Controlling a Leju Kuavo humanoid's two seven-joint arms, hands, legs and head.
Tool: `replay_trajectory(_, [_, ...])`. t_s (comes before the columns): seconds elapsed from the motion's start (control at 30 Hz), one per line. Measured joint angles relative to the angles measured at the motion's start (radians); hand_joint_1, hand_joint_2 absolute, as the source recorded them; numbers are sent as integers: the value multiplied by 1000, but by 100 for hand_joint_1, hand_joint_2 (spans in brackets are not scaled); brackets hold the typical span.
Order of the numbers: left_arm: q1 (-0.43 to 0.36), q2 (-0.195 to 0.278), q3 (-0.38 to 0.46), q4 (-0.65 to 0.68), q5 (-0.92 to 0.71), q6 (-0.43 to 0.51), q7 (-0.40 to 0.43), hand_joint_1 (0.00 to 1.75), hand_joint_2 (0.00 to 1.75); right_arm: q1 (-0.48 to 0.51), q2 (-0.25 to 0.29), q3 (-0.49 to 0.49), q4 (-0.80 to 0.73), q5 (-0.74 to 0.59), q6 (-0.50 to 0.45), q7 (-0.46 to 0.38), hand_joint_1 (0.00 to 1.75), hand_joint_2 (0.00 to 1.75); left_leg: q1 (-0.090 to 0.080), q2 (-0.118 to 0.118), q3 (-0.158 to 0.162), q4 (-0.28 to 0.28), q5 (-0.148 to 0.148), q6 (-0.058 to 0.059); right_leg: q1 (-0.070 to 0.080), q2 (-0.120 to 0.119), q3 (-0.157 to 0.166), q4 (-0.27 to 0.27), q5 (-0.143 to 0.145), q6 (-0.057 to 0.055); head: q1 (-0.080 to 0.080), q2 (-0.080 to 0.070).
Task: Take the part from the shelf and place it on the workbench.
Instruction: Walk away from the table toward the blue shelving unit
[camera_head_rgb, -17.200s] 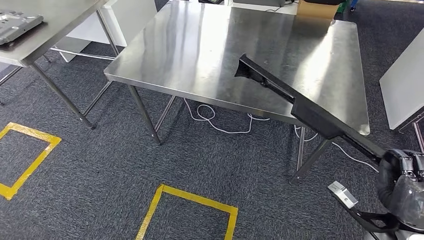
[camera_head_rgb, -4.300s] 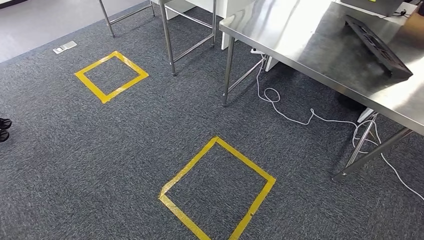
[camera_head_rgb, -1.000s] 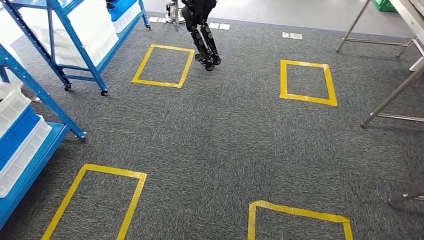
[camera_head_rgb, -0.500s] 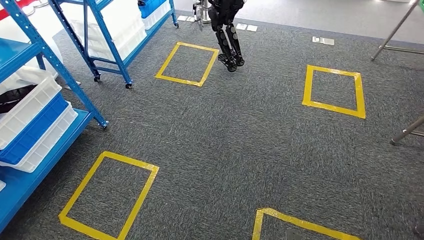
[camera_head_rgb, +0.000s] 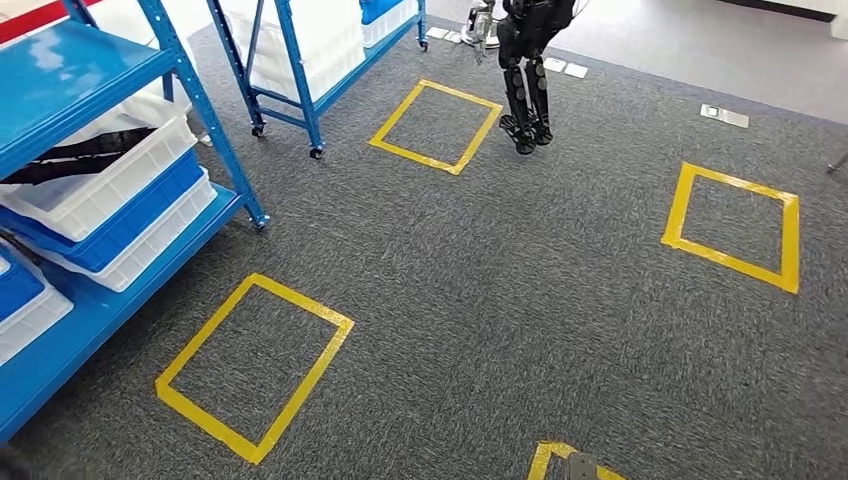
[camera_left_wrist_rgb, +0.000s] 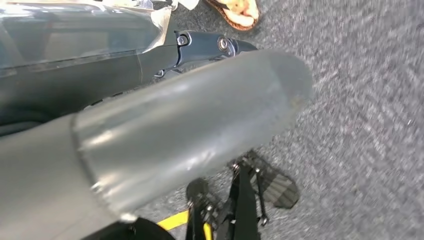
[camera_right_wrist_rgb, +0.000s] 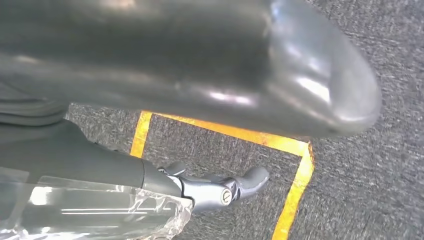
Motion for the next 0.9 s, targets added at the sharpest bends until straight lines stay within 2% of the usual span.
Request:
replay_trajectory(0.03, [1,-2,-2,0,-1,6,-13,0,0,-1,-1,-3,0,-3,0,-3,0,0,1,-14,0,1,0,-1,-3,2,8,-23,18,10,0,0])
replay_trajectory(0.07, [2,-5,-5,0,-1,10,-26,0,0,-2,-3,-6,0,-7,0,-6,0,0,3,-27,1,2,0,-5,-9,10,32,-78,47,21,0,0])
replay_trajectory(0.1, [3,-7,-7,0,-3,9,-36,0,0,-3,-4,-10,0,-12,0,-9,0,0,3,-40,0,4,-1,-10,-15,30,60,-146,76,32,2,0])
replay_trajectory(0.13, [3,-8,-9,0,-6,6,-43,0,0,-3,-5,-13,0,-18,0,-11,0,0,3,-52,-1,8,-2,-16,-20,47,83,-203,99,36,3,0])
replay_trajectory(0.17, [3,-8,-11,0,-11,1,-49,0,0,-2,-7,-18,0,-25,0,-14,0,0,2,-63,-3,11,-4,-23,-22,61,98,-240,113,35,2,0])
replay_trajectory(0.2, [4,-8,-14,0,-17,-4,-52,0,0,-1,-8,-23,0,-32,0,-17,0,0,1,-72,-6,13,-4,-30,-21,68,105,-255,117,29,2,0])
replay_trajectory(0.27, [9,-8,-20,0,-31,-12,-54,0,0,1,-9,-35,1,-49,0,-28,0,0,6,-83,-11,15,-4,-40,-17,51,111,-256,121,12,-1,0])
replay_trajectory(0.3, [12,-8,-23,0,-36,-15,-53,0,0,2,-9,-40,1,-56,0,-34,0,0,8,-73,-15,22,-9,-43,-17,43,114,-257,122,5,-1,0])
replay_trajectory(0.33, [14,-8,-27,0,-40,-17,-51,0,0,4,-10,-46,1,-61,0,-40,0,0,9,-51,-26,44,-23,-47,-18,33,116,-258,124,-1,-4,0])
replay_trajectory(0.4, [13,-8,-35,0,-47,-18,-47,0,0,12,-11,-56,2,-68,0,-47,0,0,8,6,-73,144,-76,-53,-13,12,118,-259,122,-13,-10,0])
replay_trajectory(0.43, [13,-8,-37,0,-50,-17,-46,0,0,17,-11,-61,2,-70,0,-49,0,0,9,23,-107,211,-105,-55,-9,-2,118,-259,120,-17,-13,0])
replay_trajectory(0.47, [13,-8,-37,0,-51,-16,-45,0,0,21,-12,-65,3,-72,0,-49,0,0,10,33,-135,265,-122,-56,-5,-15,119,-259,118,-21,-13,0])
replay_trajectory(0.5, [14,-8,-37,0,-52,-16,-45,0,0,22,-12,-68,4,-72,0,-49,0,0,10,38,-149,291,-123,-55,-2,-27,120,-259,116,-24,-14,0])
replay_trajectory(0.53, [16,-8,-37,0,-52,-17,-45,0,0,23,-12,-70,5,-72,0,-49,0,0,9,42,-145,280,-106,-52,1,-38,122,-259,114,-26,-14,0])
replay_trajectory(0.57, [16,-7,-37,0,-50,-19,-47,0,0,22,-12,-72,5,-72,0,-50,0,0,8,48,-121,232,-75,-45,3,-48,125,-259,112,-28,-14,0])
replay_trajectory(0.63, [15,-5,-37,0,-45,-25,-54,0,0,19,-11,-73,6,-71,0,-51,0,0,-2,87,-55,104,-23,-27,9,-67,130,-259,106,-27,-14,0])
replay_trajectory(0.67, [13,-4,-37,0,-43,-27,-57,0,0,19,-10,-73,6,-70,0,-53,0,0,-9,103,-34,61,-13,-19,12,-76,132,-259,104,-24,-13,0])
replay_trajectory(0.7, [11,-3,-37,0,-41,-28,-60,0,0,18,-9,-73,6,-69,0,-54,0,0,-16,113,-26,41,-12,-13,13,-86,133,-260,101,-21,-13,0])
replay_trajectory(0.77, [10,-2,-37,0,-39,-27,-63,0,0,16,-7,-73,6,-67,0,-55,0,0,-21,94,-24,30,-12,-6,14,-105,140,-266,99,-13,-14,0])
replay_trajectory(0.8, [12,-2,-37,0,-38,-26,-64,0,0,14,-6,-74,6,-66,-1,-56,0,0,-19,83,-18,19,-7,-3,14,-101,142,-266,96,-9,-14,0])
replay_trajectory(0.83, [12,-2,-37,0,-38,-23,-65,0,0,12,-6,-74,6,-64,-1,-57,0,0,-16,72,-11,8,0,2,14,-84,140,-255,87,-7,-14,0])
replay_trajectory(0.9, [11,-3,-37,0,-38,-19,-67,0,0,12,-7,-74,6,-62,-2,-57,0,0,-8,50,-3,-8,10,7,10,-30,101,-169,45,-8,-10,0])
